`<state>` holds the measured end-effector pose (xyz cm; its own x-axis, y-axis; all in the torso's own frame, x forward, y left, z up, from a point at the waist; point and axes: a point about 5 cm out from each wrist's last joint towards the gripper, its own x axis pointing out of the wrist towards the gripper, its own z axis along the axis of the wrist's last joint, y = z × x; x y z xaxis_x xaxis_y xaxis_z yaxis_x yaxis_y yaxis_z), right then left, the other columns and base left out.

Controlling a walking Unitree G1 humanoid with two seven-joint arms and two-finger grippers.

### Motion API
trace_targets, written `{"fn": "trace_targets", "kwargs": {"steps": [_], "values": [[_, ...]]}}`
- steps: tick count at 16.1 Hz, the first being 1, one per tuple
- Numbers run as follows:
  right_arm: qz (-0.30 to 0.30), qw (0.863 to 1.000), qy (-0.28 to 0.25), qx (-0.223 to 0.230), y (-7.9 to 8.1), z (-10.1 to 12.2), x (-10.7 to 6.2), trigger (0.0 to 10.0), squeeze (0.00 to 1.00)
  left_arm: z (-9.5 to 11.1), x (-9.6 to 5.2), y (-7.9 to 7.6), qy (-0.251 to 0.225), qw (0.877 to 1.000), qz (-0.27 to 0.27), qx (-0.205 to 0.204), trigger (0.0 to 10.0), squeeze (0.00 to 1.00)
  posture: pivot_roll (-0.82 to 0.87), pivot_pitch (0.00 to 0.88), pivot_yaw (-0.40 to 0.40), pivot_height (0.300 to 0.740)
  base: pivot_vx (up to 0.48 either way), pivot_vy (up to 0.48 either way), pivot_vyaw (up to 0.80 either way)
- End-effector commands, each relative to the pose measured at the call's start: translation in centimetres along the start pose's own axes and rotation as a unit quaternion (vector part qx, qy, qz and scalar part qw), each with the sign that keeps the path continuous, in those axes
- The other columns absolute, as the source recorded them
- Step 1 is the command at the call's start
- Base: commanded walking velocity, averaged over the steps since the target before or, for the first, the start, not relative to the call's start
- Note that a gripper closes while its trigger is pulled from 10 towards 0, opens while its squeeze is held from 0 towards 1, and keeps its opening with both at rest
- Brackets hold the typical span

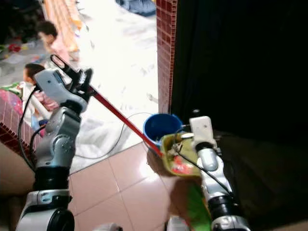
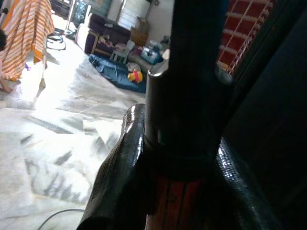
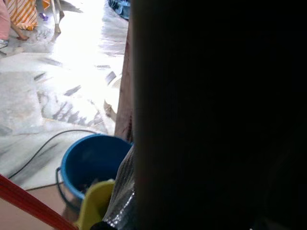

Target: Sweep floor

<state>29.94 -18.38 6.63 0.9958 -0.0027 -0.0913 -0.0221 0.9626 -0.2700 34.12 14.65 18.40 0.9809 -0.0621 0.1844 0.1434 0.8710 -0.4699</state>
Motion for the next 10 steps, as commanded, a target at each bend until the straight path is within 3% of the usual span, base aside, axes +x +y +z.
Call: {"fn": "trace_targets", "kwargs": {"steps": [1, 6, 10], "values": [[0.017, 1.000, -0.015, -0.005, 0.9, 0.8, 0.4, 10.0, 0.00, 3.3, 0.8, 0.1, -0.066, 0.998, 0.002, -0.002, 10.0, 0.00, -0.06, 0.000, 0.049, 0.740, 0.330, 0.000, 0.00], [0.028, 0.999, -0.012, -0.008, 1.1, 0.5, 0.2, 10.0, 0.00, 6.0, 1.9, 0.5, -0.113, 0.993, 0.019, 0.032, 10.0, 0.00, -0.07, 0.000, 0.051, 0.740, 0.351, 0.000, 0.00], [0.041, 0.999, -0.009, -0.011, 1.6, 0.1, -0.1, 10.0, 0.00, 7.4, 2.4, 1.2, -0.141, 0.985, 0.036, 0.096, 10.0, 0.00, -0.07, 0.000, 0.056, 0.740, 0.360, 0.000, 0.00]]}}
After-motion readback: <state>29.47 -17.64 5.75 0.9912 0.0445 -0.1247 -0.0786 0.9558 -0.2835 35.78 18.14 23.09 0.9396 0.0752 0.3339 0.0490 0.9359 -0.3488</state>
